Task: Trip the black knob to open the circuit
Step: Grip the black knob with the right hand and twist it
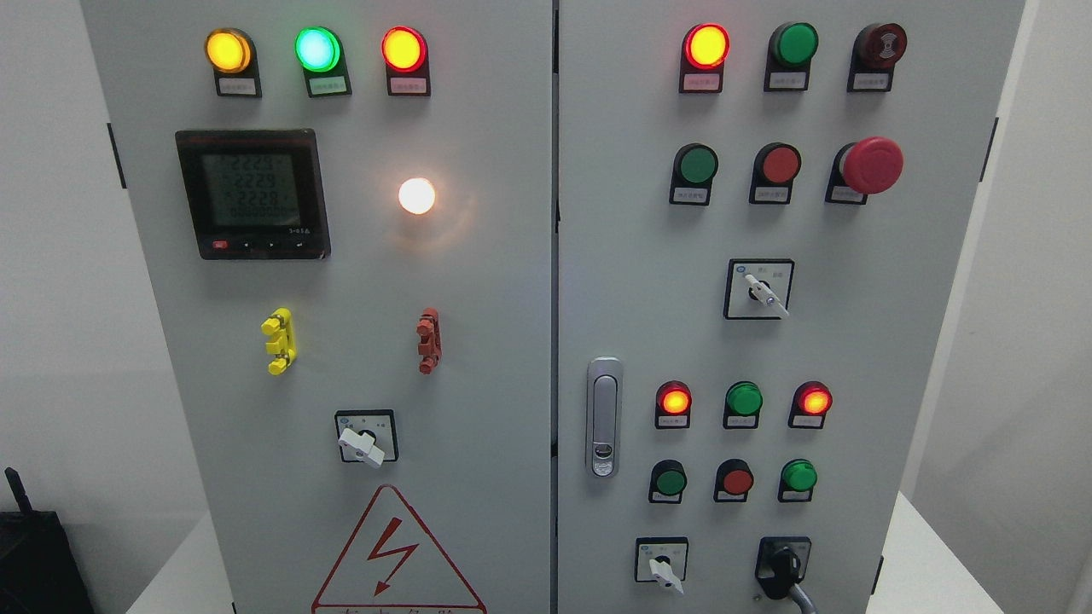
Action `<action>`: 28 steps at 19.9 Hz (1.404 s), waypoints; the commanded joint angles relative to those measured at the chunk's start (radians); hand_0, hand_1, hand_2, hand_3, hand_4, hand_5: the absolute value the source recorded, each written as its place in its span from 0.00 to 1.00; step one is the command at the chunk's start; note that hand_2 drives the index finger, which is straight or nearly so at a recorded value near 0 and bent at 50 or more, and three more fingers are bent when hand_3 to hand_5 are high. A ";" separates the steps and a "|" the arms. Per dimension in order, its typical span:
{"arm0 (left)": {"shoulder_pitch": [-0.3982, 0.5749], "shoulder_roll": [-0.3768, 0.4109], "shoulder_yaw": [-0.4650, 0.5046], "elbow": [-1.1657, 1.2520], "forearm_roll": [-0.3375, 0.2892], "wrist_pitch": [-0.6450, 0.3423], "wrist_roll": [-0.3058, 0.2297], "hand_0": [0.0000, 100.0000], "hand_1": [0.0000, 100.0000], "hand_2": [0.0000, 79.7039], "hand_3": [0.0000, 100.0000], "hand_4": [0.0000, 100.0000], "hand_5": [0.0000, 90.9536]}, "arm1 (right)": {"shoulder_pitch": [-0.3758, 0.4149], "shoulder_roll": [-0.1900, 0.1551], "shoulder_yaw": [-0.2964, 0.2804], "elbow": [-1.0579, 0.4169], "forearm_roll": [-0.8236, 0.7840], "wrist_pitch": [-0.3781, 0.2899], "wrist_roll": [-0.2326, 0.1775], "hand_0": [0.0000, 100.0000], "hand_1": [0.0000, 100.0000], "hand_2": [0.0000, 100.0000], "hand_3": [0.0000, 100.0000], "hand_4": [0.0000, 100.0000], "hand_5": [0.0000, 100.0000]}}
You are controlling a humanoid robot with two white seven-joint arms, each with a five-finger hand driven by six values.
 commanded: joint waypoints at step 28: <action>0.000 0.000 0.000 -0.025 0.000 -0.001 0.000 0.12 0.39 0.00 0.00 0.00 0.00 | 0.005 0.001 0.015 -0.005 -0.004 -0.001 0.005 0.00 0.00 0.07 1.00 1.00 0.97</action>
